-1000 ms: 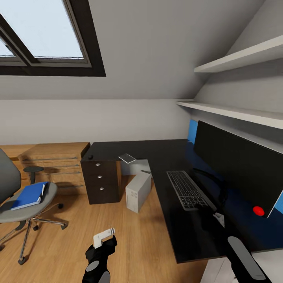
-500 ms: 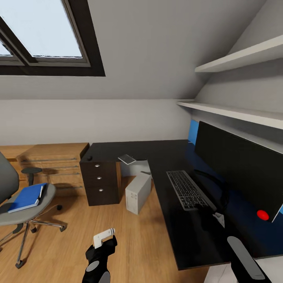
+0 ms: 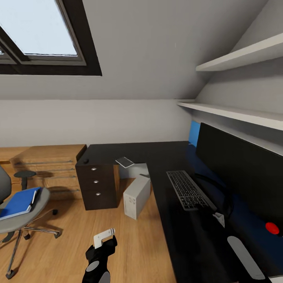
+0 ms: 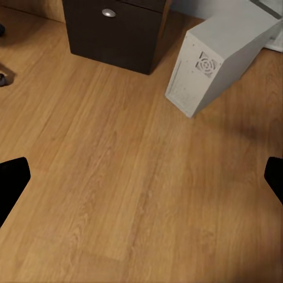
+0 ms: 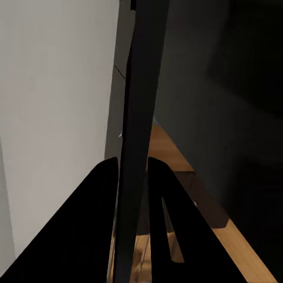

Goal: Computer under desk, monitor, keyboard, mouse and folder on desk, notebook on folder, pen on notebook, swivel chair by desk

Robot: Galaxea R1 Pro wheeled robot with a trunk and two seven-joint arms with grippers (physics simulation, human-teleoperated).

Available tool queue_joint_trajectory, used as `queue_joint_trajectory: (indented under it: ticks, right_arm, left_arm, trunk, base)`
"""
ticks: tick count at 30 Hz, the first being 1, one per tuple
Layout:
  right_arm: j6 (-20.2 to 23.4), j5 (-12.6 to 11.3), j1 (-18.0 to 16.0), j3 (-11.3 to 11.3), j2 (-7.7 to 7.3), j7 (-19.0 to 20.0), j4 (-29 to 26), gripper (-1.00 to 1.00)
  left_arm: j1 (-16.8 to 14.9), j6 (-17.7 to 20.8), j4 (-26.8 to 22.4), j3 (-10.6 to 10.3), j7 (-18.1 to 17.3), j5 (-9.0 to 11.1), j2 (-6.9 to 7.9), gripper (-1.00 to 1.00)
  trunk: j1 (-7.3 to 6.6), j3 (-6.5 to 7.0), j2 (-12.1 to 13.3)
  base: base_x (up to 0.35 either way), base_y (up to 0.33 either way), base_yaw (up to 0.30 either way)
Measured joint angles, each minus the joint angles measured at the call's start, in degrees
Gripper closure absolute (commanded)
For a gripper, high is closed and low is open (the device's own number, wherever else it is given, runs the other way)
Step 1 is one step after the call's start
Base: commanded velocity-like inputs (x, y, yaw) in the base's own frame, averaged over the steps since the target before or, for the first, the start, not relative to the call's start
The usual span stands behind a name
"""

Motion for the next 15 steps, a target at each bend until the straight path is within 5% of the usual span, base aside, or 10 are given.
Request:
queue_joint_trajectory:
  ticks: [7,15]
  right_arm:
    - [-0.05,0.0,-0.01,0.0,0.0,0.0,0.0,1.0]
    - [-0.17,0.02,-0.01,-0.07,0.02,0.0,0.0,1.0]
  left_arm:
    - [0.0,-0.05,0.0,0.01,0.0,0.0,0.0,-1.0]
    - [0.0,-0.01,0.01,0.01,0.01,0.01,0.01,-1.0]
  trunk:
    - [0.0,0.0,0.0]
    - [0.0,0.0,0.0]
  base:
    - [0.006,-0.02,0.0]
    - [0.0,-0.166,0.0]
